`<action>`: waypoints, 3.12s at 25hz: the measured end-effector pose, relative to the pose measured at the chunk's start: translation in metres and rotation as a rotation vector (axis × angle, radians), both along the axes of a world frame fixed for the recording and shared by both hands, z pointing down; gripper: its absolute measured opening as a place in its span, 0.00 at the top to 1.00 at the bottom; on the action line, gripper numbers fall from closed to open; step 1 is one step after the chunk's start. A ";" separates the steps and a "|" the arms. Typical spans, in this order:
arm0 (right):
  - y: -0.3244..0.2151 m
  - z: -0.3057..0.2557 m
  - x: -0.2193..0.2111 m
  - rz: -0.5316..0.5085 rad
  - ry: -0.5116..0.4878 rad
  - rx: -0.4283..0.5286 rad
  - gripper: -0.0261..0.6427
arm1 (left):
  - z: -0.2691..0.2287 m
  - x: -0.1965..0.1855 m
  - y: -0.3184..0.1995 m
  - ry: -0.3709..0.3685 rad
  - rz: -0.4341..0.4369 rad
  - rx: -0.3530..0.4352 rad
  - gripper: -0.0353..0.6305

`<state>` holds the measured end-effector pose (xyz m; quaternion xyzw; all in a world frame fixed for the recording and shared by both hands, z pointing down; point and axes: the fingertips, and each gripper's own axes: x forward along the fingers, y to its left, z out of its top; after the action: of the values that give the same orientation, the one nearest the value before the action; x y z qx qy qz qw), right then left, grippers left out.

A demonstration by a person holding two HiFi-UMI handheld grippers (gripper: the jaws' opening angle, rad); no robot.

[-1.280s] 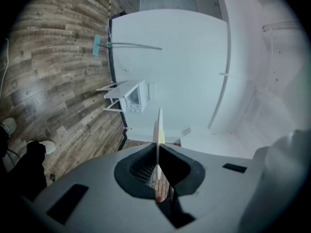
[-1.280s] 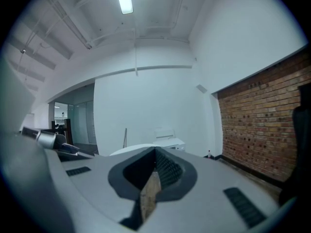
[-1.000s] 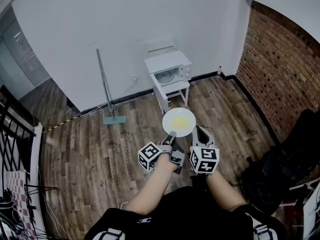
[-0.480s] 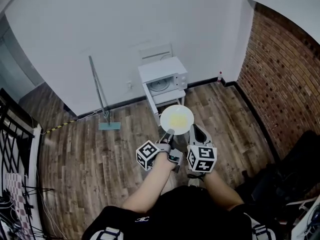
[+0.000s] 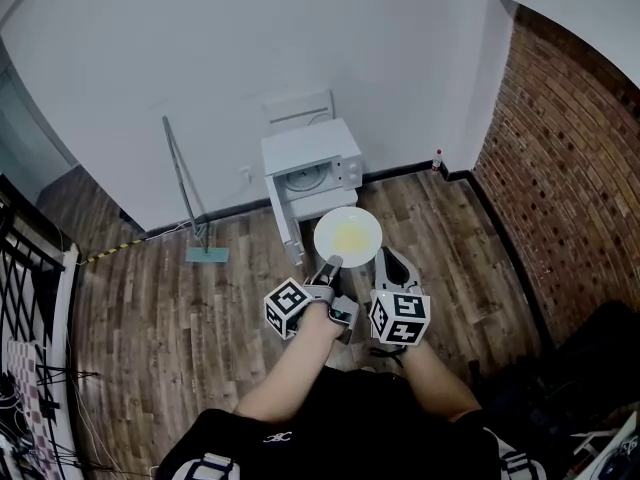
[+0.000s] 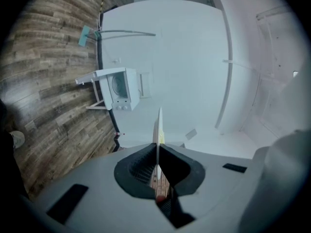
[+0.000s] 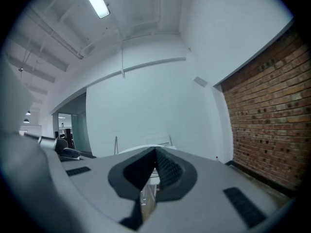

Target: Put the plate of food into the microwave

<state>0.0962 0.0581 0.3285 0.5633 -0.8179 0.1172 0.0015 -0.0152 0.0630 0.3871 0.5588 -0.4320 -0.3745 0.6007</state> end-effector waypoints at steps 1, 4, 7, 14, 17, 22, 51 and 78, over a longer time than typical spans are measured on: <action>-0.006 0.002 0.005 -0.001 -0.009 -0.009 0.95 | 0.001 0.005 -0.005 -0.001 0.002 -0.001 0.93; -0.019 0.008 0.019 -0.006 -0.010 -0.026 0.95 | 0.004 0.022 -0.020 -0.003 0.016 -0.008 0.93; -0.029 0.010 0.031 -0.014 0.003 -0.023 0.95 | 0.008 0.036 -0.033 0.001 0.017 -0.023 0.93; -0.061 0.013 0.036 -0.032 0.012 -0.012 0.95 | 0.013 0.043 -0.067 -0.012 0.022 -0.018 0.93; -0.081 0.014 0.037 -0.033 0.021 -0.006 0.95 | 0.014 0.040 -0.089 -0.015 0.017 -0.016 0.93; -0.120 0.016 0.045 -0.020 0.019 -0.017 0.95 | 0.012 0.047 -0.132 -0.013 0.033 -0.006 0.93; -0.401 0.026 -0.033 -0.104 0.093 -0.039 0.95 | 0.020 -0.023 -0.406 0.051 -0.023 0.012 0.93; -0.518 0.067 -0.213 -0.589 0.100 -0.107 0.95 | 0.061 -0.178 -0.449 0.077 -0.535 -0.041 0.93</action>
<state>-0.1172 -0.4596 0.3956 0.3062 -0.9376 0.1267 0.1052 -0.1928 -0.3857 0.4477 0.3978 -0.5487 -0.5320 0.5076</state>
